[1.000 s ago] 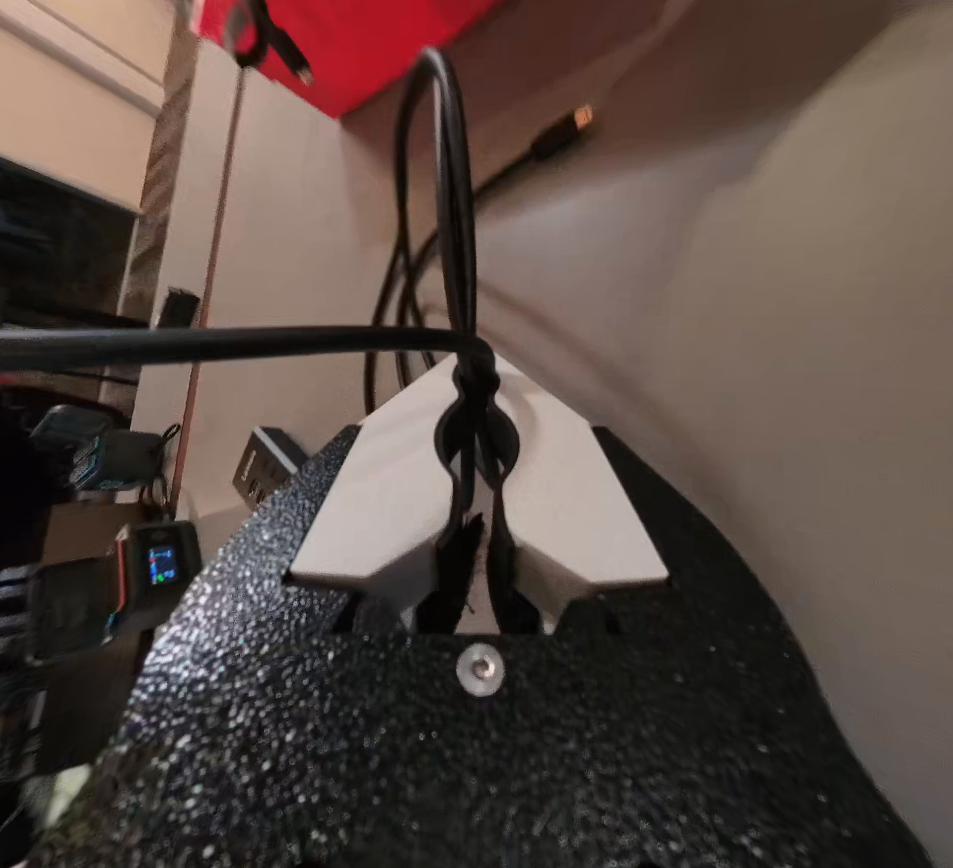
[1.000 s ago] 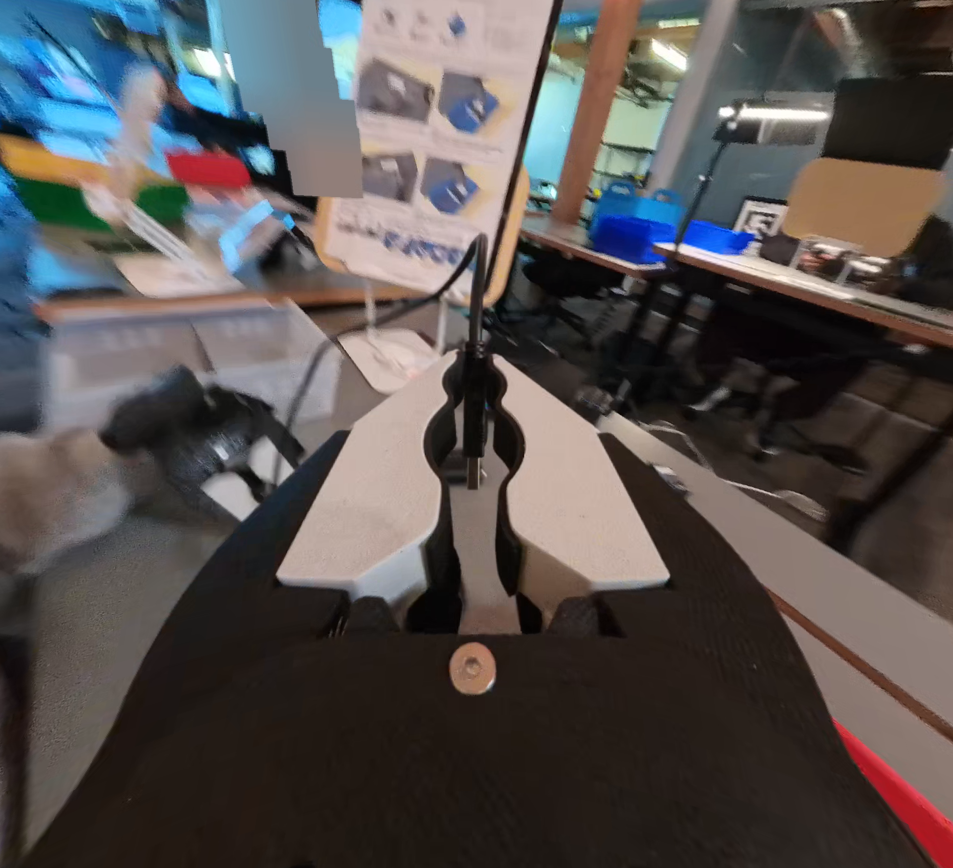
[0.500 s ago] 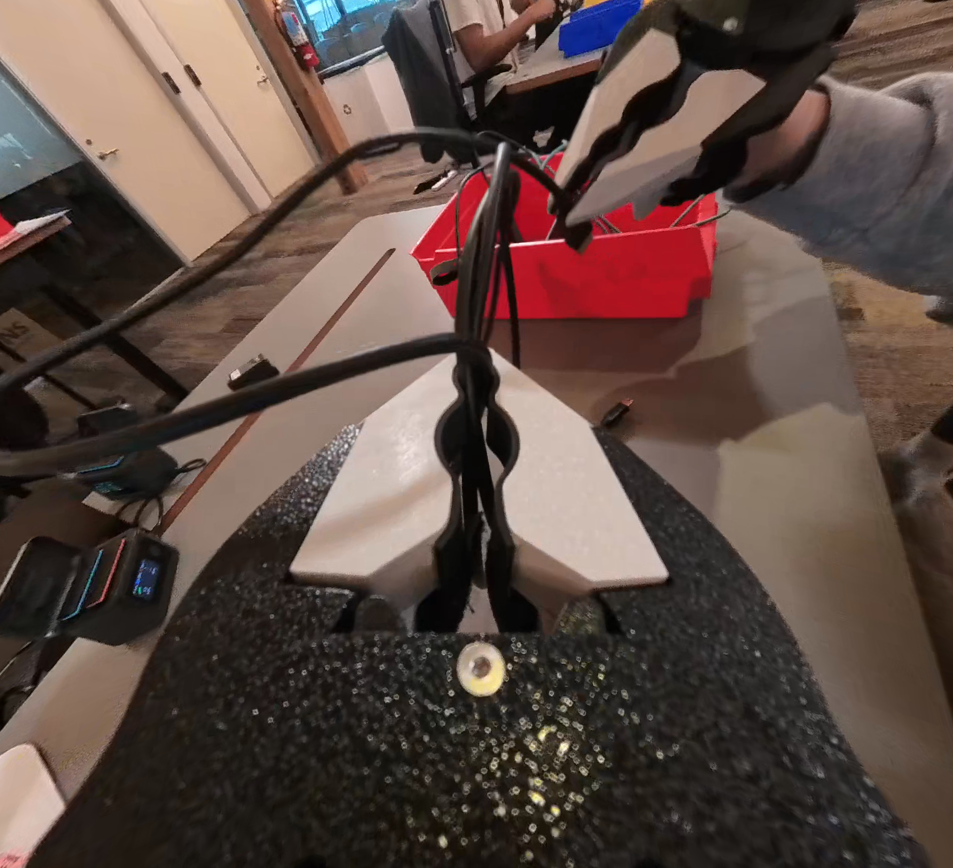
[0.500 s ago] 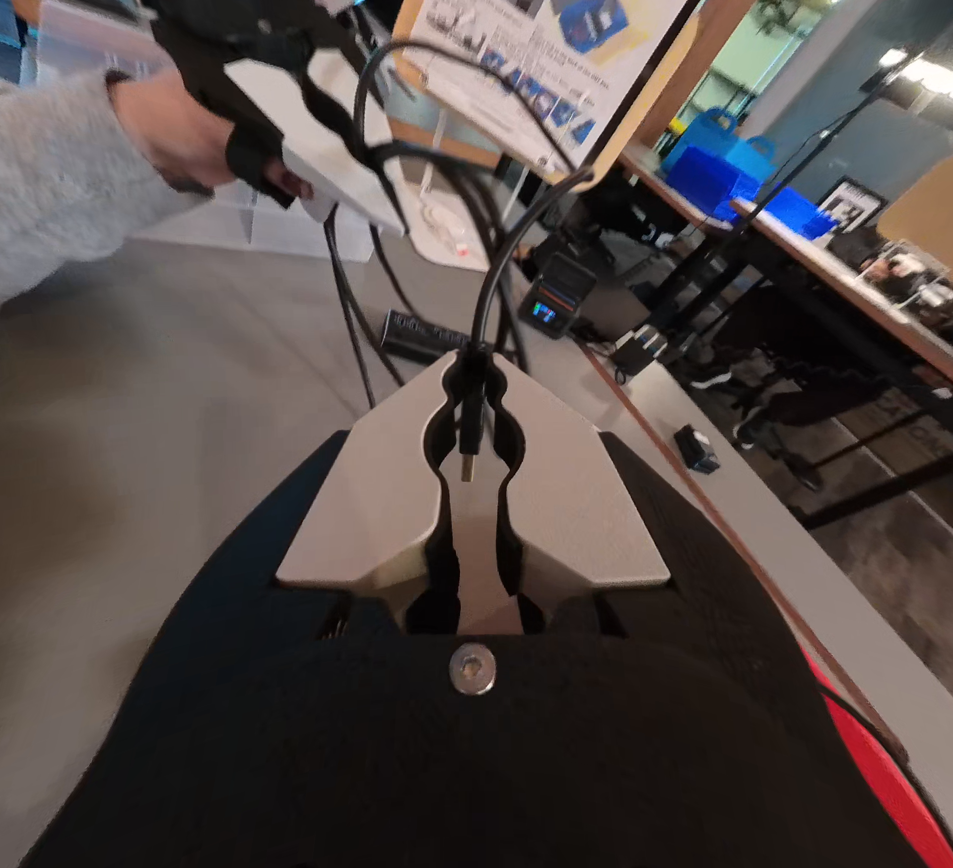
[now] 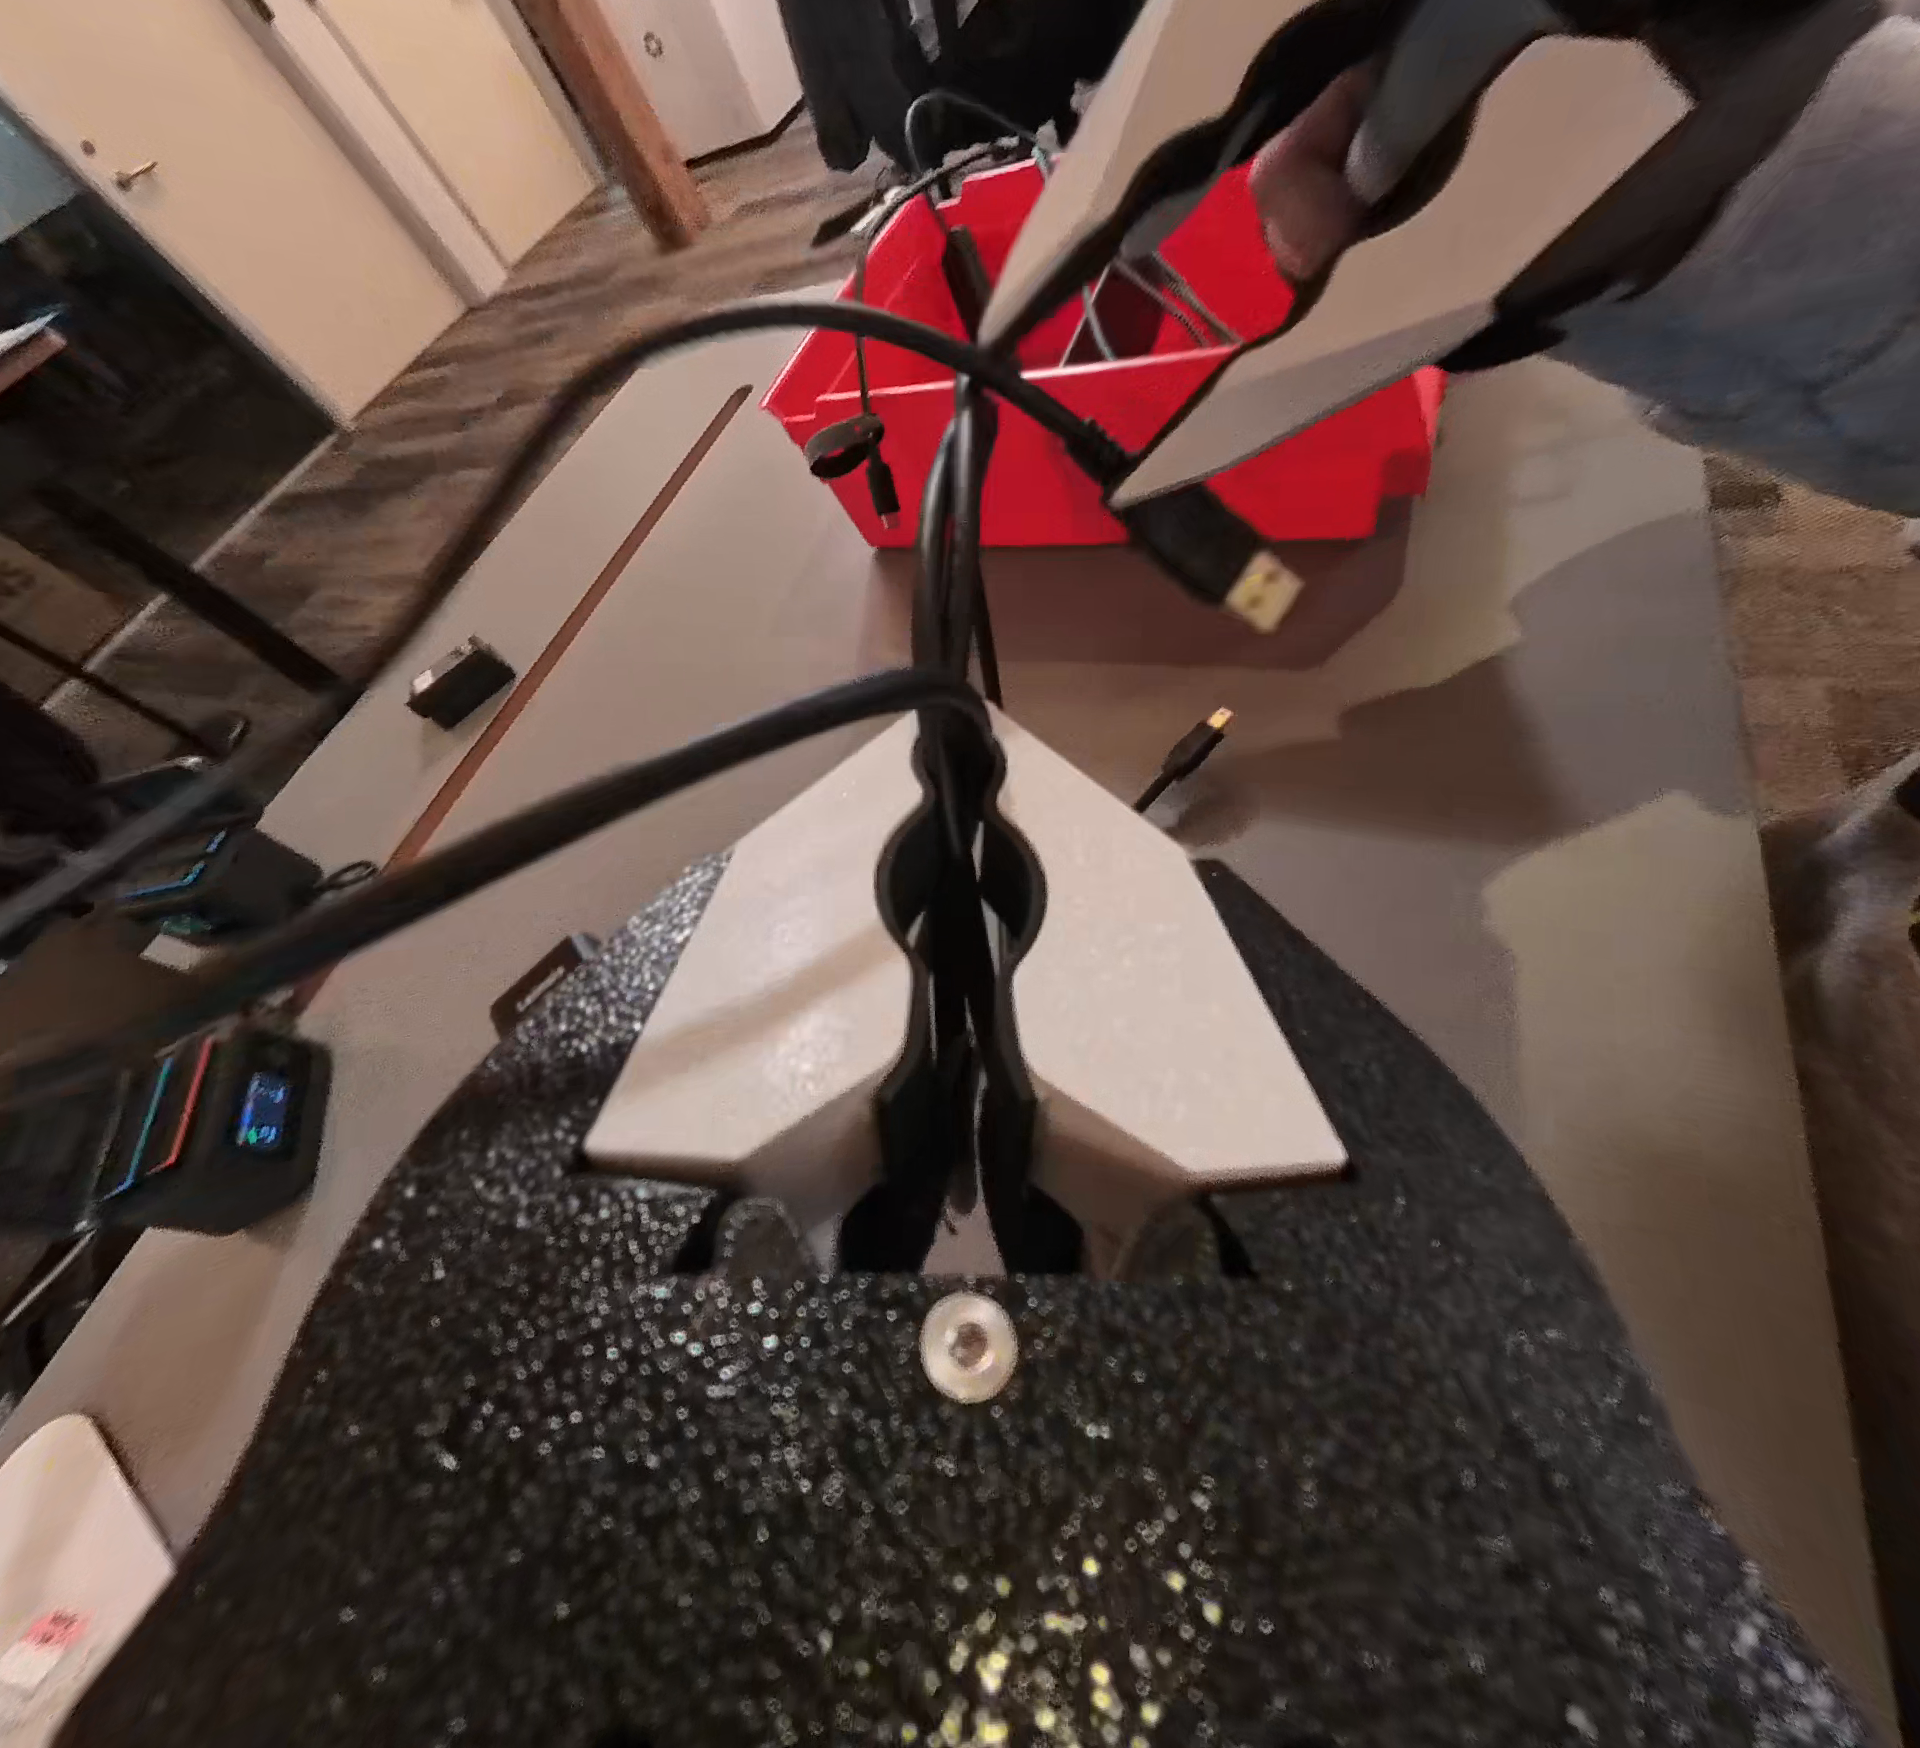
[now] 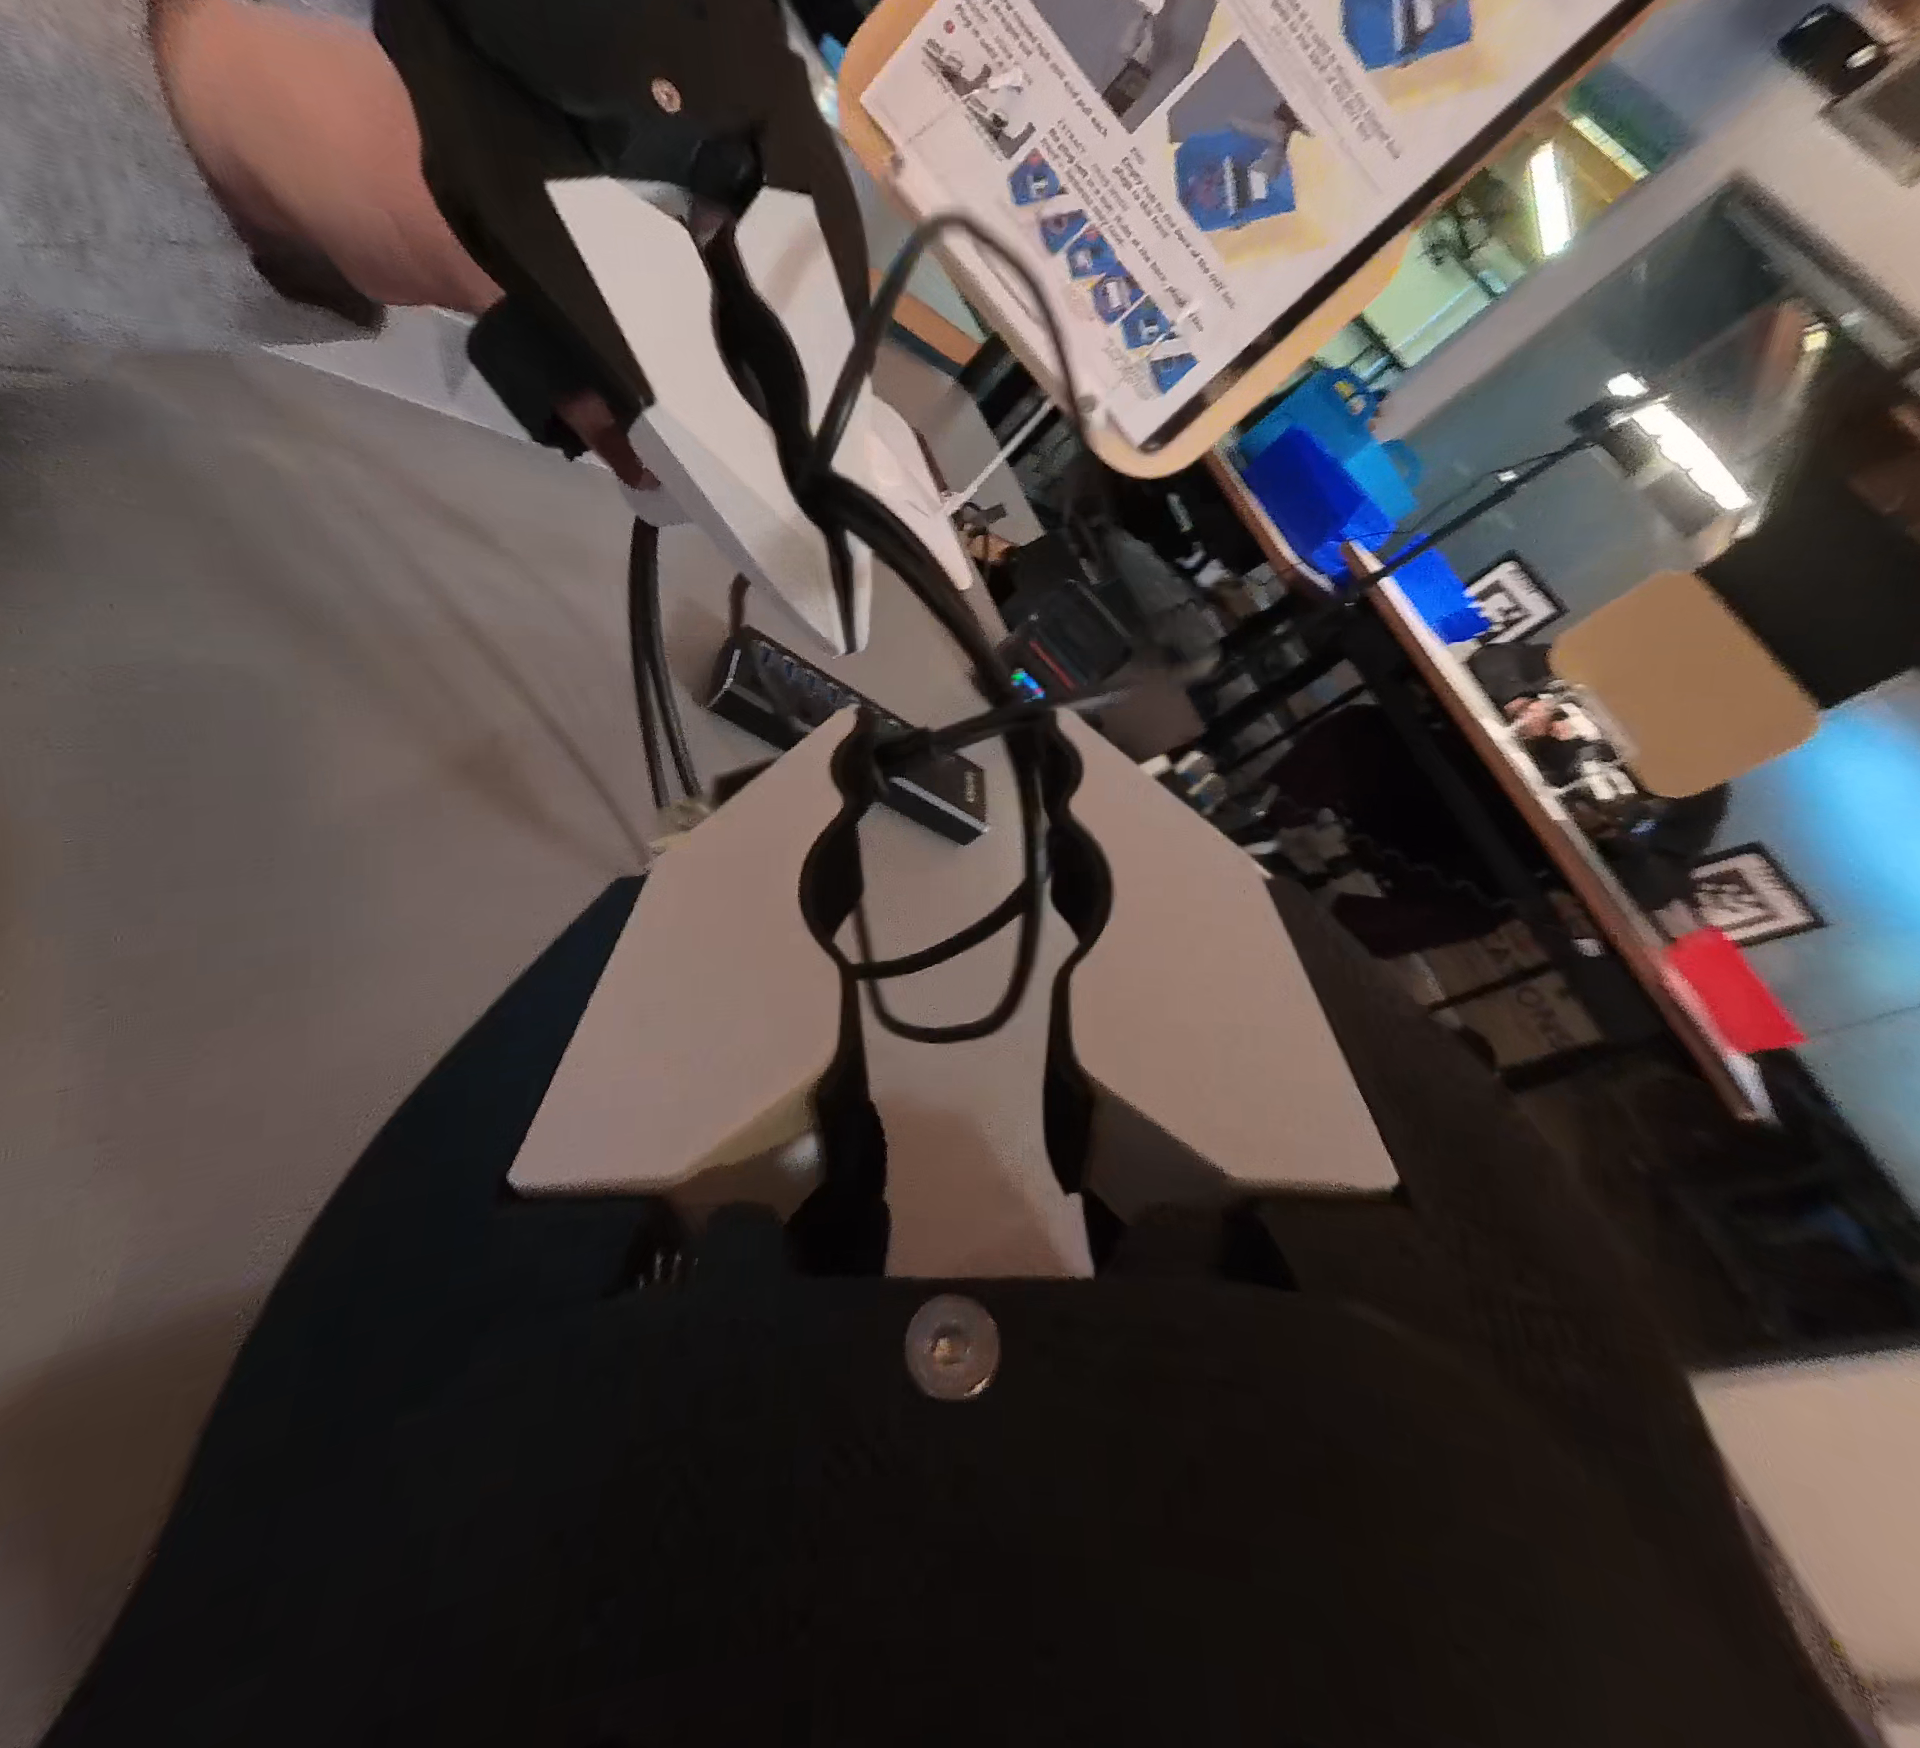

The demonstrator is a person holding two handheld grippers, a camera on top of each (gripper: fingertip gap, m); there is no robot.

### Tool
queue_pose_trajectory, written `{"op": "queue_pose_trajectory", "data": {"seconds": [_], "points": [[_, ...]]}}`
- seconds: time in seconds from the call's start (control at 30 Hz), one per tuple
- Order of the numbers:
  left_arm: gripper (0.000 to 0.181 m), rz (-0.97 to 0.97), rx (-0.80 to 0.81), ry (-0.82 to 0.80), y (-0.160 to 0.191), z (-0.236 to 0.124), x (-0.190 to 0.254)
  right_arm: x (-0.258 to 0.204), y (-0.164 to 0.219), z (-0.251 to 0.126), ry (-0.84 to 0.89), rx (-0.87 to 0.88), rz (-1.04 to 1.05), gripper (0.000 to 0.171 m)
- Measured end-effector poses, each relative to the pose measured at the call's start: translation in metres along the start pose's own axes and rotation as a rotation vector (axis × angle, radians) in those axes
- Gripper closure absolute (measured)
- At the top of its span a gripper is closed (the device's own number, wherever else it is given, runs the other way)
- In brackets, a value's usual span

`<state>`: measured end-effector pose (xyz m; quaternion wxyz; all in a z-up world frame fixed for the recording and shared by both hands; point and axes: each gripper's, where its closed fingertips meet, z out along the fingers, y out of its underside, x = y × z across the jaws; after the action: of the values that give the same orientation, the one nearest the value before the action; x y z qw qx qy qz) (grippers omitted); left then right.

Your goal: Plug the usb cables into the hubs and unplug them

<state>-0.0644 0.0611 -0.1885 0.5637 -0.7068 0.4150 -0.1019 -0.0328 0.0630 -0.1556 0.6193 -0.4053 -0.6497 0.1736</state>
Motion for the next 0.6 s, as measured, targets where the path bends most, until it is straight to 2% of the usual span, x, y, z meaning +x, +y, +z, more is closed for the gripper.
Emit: {"op": "queue_pose_trajectory", "data": {"seconds": [0.03, 0.1, 0.23, 0.43, 0.6], "points": [[0.181, 0.007, -0.012, -0.008, 0.002, 0.0, 0.0, 0.001, -0.002, -0.001, 0.026, 0.004, -0.017, 0.135], [0.181, 0.033, -0.021, -0.004, 0.002, 0.001, 0.002, 0.007, -0.004, -0.001, 0.073, -0.006, -0.025, 0.123], [0.181, 0.107, -0.005, 0.023, -0.005, 0.003, 0.009, 0.0, 0.006, 0.009, -0.01, -0.08, 0.011, 0.122], [0.181, 0.193, 0.039, 0.052, -0.019, 0.002, 0.019, -0.012, 0.012, 0.013, -0.116, -0.158, -0.029, 0.167], [0.177, 0.12, 0.177, 0.056, -0.042, -0.004, 0.02, 0.0, 0.0, 0.004, -0.128, -0.15, 0.009, 0.171]]}}
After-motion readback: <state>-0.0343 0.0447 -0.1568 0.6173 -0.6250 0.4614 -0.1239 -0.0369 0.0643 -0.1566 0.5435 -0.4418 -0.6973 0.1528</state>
